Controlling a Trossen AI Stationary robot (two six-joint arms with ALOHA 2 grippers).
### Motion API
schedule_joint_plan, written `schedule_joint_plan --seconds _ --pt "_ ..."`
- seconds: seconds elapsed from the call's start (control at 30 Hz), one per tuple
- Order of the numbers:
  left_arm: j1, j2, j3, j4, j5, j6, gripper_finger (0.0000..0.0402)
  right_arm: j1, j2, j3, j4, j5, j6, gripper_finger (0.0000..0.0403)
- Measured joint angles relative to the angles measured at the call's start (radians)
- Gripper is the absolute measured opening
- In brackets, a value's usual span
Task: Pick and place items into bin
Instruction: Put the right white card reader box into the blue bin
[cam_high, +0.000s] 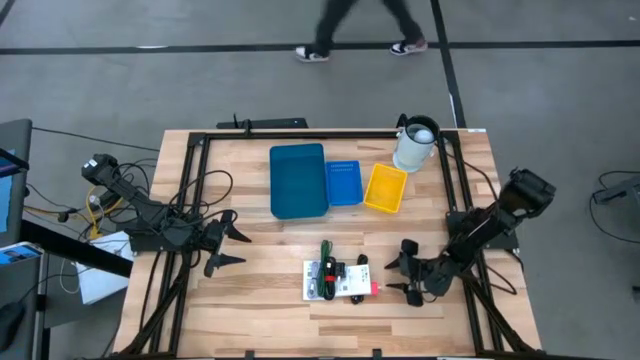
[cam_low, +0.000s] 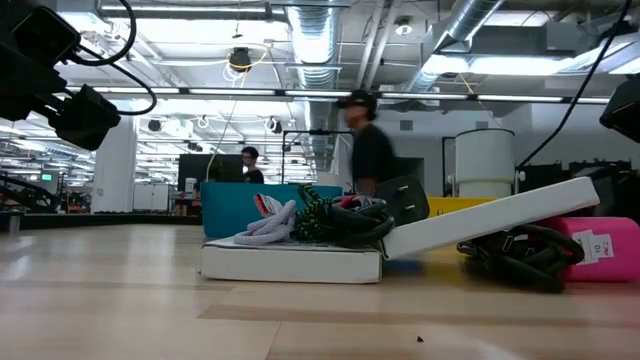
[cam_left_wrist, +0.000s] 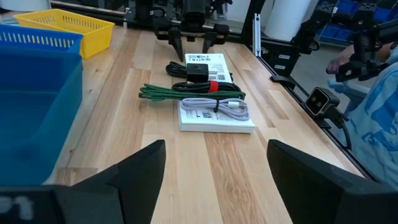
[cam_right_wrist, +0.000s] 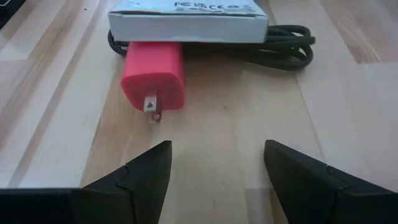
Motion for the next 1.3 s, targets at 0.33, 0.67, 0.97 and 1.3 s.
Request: schedule_joint_plan --seconds 0.33,0.67,0.97,1.3 --pt "0.0 0.0 0.0 0.0 0.0 0.0 0.027 0.012 0.007 0.039 -0.04 -0.009 0.008 0.025" --pt "0.0 0.0 0.0 0.0 0.0 0.0 0.027 0.013 0.008 0.082 -0.091 -0.04 0.01 0.025" --pt "0.0 0.0 0.0 0.0 0.0 0.0 0.027 0.019 0.009 0.109 -0.115 -0.061 0.011 0.025" --pt "0.0 0.0 0.0 0.0 0.0 0.0 0.027 0.019 0.008 0.111 -0.108 -0.066 0.016 0.025"
